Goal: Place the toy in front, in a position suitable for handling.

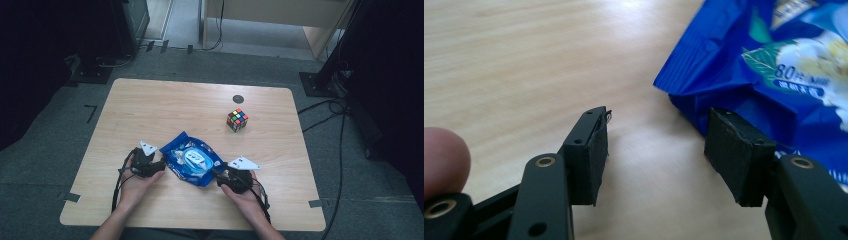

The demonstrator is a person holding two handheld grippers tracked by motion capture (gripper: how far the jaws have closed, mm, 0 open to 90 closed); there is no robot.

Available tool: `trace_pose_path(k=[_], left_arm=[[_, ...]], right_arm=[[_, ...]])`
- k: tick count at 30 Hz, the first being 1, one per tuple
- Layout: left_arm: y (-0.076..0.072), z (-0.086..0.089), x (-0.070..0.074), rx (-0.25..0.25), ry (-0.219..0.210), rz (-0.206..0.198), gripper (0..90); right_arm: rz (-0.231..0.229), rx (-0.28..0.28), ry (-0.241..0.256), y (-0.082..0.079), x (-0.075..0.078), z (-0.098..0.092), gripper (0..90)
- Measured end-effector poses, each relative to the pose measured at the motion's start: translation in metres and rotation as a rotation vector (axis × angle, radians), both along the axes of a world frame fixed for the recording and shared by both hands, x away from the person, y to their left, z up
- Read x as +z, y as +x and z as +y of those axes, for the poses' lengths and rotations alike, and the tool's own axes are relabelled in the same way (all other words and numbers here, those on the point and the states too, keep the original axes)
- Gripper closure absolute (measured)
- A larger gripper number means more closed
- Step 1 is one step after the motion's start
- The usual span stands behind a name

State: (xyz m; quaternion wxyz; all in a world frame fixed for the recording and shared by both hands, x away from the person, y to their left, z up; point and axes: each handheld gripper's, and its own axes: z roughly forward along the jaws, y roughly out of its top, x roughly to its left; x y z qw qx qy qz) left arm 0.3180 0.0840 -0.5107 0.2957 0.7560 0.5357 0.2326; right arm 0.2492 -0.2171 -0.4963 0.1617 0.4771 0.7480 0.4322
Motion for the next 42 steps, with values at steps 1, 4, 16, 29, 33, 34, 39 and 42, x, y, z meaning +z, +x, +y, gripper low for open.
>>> trace_pose_path(k=[1,4,16,29,33,34,39,42], left_arm=[[0.007,0.003,0.000,0.029,0.000,-0.004,41.9],[0.008,0.010,0.005,0.042,-0.017,-0.004,40.2],[-0.044,0.010,0.019,-0.069,-0.120,-0.018,37.2],[-0.055,-0.021,0.008,-0.182,-0.129,0.001,38.2],[-0.052,-0.014,0.007,-0.156,-0.143,0.004,39.5],[-0.050,-0.009,0.006,-0.139,-0.150,0.006,40.0],[-0.045,0.002,0.003,-0.100,-0.156,0.013,40.4],[-0.042,0.009,0.002,-0.084,-0.159,0.020,40.7]], right_arm=[[0.000,0.025,0.003,-0.002,0.001,0.007,49.1],[-0.007,0.066,0.001,-0.006,0.003,0.012,48.4],[-0.079,-0.068,-0.010,0.016,0.021,-0.022,58.0],[-0.021,0.035,-0.035,0.017,0.003,0.012,63.3],[0.000,0.060,-0.013,0.014,0.002,0.019,62.5],[0.001,0.074,-0.015,0.010,0.001,0.025,61.9],[0.012,0.101,0.008,0.007,0.000,0.035,61.0],[0.010,0.111,0.010,0.006,-0.002,0.043,60.6]])
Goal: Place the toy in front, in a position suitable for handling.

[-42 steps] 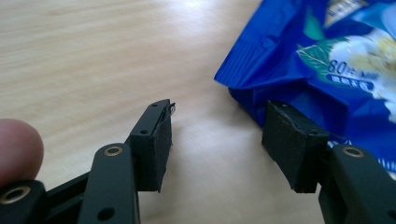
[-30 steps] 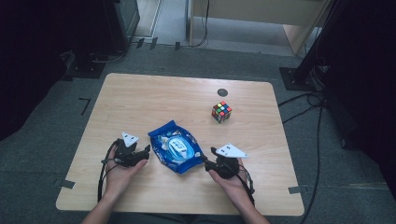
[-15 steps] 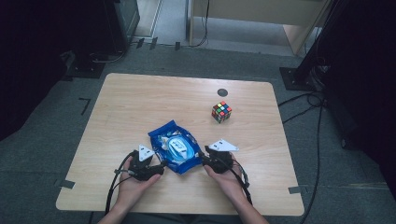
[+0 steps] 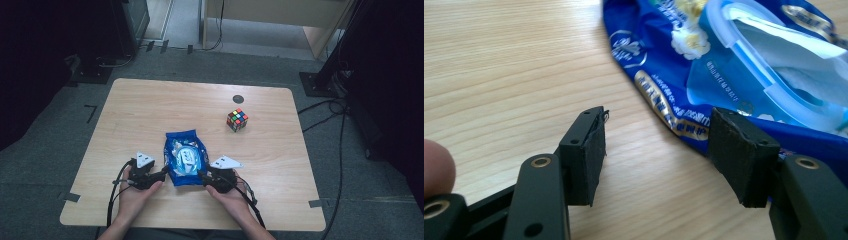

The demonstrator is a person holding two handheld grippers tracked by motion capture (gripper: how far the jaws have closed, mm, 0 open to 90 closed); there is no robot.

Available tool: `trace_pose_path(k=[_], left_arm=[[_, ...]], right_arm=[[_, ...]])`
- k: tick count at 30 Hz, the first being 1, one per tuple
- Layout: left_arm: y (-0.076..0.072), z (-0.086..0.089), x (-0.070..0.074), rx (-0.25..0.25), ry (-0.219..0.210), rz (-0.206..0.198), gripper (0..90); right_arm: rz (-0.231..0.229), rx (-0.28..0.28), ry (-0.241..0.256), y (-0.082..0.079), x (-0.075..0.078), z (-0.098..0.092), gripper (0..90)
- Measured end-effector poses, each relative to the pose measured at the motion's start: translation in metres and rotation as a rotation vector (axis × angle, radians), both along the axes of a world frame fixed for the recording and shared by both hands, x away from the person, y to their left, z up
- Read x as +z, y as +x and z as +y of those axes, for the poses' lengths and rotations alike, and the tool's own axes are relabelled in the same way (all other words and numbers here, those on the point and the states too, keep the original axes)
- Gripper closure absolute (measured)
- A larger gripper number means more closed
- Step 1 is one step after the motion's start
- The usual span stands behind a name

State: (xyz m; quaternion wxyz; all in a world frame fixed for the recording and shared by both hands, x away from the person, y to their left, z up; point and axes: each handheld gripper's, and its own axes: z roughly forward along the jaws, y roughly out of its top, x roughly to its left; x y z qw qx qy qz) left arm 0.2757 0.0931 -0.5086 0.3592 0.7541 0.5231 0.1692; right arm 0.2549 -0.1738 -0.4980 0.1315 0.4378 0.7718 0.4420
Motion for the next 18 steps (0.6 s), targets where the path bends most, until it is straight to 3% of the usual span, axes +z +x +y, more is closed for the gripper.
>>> trace_pose_path(k=[5,12,18], left_arm=[[0.003,0.009,0.000,0.028,-0.019,0.008,41.0],[0.005,0.023,0.002,0.060,-0.034,0.001,40.8],[0.002,0.026,0.004,0.056,-0.037,-0.018,41.2]], right_arm=[[-0.004,-0.020,0.000,0.001,-0.002,0.017,60.4],[-0.020,0.008,0.001,0.006,-0.003,0.043,60.1],[-0.032,0.031,-0.003,0.011,-0.001,0.053,57.6]])
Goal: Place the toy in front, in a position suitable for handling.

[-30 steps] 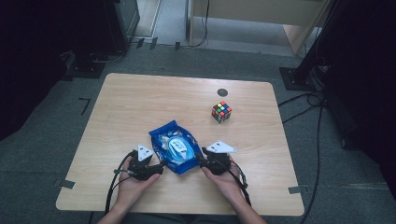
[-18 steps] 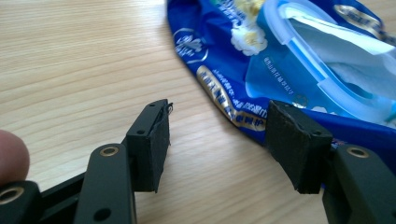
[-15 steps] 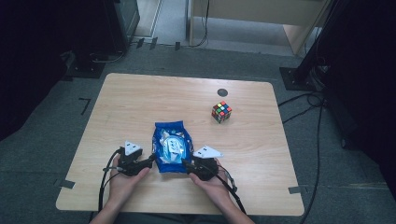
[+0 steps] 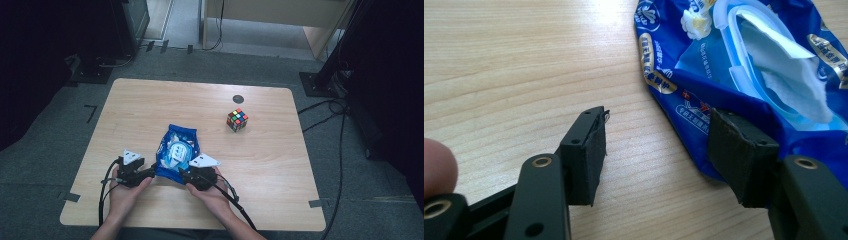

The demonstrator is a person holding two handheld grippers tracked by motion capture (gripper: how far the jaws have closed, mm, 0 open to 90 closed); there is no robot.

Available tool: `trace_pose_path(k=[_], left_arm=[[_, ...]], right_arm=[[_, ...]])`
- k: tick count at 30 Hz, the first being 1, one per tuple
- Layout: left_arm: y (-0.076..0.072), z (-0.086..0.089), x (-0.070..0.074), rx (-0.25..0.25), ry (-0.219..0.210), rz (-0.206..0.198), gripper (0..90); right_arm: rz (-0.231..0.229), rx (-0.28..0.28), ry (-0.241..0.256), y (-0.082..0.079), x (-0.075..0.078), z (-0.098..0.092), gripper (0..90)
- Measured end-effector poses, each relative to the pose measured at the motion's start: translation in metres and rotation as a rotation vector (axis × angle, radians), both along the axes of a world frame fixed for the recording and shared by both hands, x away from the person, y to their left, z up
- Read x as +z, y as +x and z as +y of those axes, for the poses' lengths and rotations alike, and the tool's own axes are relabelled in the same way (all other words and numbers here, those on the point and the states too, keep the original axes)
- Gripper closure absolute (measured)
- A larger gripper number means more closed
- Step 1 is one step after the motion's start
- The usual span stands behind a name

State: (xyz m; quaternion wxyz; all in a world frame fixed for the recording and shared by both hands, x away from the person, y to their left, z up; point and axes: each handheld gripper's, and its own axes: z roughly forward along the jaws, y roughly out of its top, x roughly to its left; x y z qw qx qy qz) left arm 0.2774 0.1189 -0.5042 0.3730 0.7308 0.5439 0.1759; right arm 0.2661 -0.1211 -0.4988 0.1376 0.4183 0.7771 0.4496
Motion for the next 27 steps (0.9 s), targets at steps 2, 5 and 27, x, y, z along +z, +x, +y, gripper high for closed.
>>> trace_pose_path(k=[2,5,27], left_arm=[[-0.002,0.000,0.002,-0.007,0.001,-0.013,41.5],[-0.004,0.000,0.003,-0.024,-0.004,-0.034,46.8],[-0.006,0.023,0.007,-0.060,-0.057,-0.051,55.2]], right_arm=[[-0.013,0.004,0.027,0.001,0.004,-0.005,55.3],[-0.020,-0.056,0.032,0.003,0.007,-0.015,56.5],[0.059,-0.178,-0.042,0.035,-0.009,0.004,64.7]])
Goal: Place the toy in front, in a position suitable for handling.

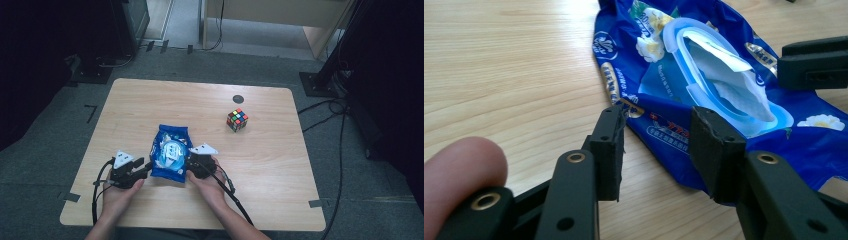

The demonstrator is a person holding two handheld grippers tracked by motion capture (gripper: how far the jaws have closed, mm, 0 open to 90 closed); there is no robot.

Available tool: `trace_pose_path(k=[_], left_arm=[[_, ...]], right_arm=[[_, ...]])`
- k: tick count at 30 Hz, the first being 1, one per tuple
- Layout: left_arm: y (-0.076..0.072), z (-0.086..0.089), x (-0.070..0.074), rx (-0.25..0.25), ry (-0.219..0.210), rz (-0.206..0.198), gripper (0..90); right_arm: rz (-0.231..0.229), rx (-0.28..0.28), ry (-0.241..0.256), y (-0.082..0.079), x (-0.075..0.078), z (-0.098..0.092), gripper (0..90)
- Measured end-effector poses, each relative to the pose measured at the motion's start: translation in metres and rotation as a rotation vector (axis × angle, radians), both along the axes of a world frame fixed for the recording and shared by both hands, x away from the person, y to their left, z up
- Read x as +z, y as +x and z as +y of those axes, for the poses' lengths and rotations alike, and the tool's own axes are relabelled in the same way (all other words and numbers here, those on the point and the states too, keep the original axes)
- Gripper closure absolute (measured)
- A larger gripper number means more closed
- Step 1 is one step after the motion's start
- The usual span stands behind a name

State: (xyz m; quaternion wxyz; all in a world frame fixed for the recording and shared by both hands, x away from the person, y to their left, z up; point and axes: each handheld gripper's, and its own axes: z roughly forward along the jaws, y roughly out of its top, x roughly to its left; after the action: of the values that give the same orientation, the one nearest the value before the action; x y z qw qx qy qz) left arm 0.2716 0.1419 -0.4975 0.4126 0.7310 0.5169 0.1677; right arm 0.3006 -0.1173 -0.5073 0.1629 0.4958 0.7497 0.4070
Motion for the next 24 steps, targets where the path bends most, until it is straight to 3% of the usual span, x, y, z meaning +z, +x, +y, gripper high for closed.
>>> trace_pose_path(k=[4,7,9,10,11,12,13,14,16,17,18,19,24], left_arm=[[0.000,0.013,0.000,0.044,0.006,0.008,43.0],[0.001,0.025,0.000,0.094,0.011,0.017,34.7],[0.002,0.033,-0.001,0.127,0.027,0.024,32.2],[0.002,0.033,-0.001,0.127,0.027,0.024,30.4],[0.003,0.038,-0.002,0.146,0.040,0.030,29.1],[0.003,0.041,-0.003,0.152,0.049,0.036,28.3],[0.003,0.044,-0.004,0.162,0.061,0.039,27.0],[0.003,0.047,-0.008,0.175,0.094,0.052,25.4],[0.003,0.049,-0.010,0.176,0.106,0.061,24.6],[0.004,0.050,-0.011,0.183,0.106,0.076,23.3],[0.005,0.051,-0.012,0.182,0.108,0.082,23.3],[0.007,0.050,-0.013,0.182,0.119,0.090,21.8],[0.007,0.042,-0.016,0.156,0.185,0.080,18.5]], right_arm=[[-0.045,0.016,0.027,0.002,0.008,-0.015,57.5],[-0.101,-0.004,0.030,0.005,0.019,-0.039,49.0],[-0.155,-0.025,0.010,0.007,0.026,-0.058,42.7],[-0.155,-0.025,0.010,0.007,0.026,-0.058,42.7],[-0.206,-0.066,-0.036,0.010,0.034,-0.079,34.8],[-0.206,-0.066,-0.036,0.010,0.034,-0.079,34.8],[-0.220,-0.099,-0.064,0.013,0.039,-0.096,27.3],[-0.225,-0.118,-0.075,0.015,0.041,-0.107,24.2],[-0.226,-0.122,-0.073,0.017,0.043,-0.114,20.9],[-0.218,-0.142,-0.077,0.026,0.045,-0.132,14.4],[-0.218,-0.142,-0.077,0.026,0.045,-0.132,14.4],[-0.195,-0.165,-0.072,0.036,0.045,-0.146,10.1],[-0.144,-0.189,-0.068,0.064,0.036,-0.163,5.7]])
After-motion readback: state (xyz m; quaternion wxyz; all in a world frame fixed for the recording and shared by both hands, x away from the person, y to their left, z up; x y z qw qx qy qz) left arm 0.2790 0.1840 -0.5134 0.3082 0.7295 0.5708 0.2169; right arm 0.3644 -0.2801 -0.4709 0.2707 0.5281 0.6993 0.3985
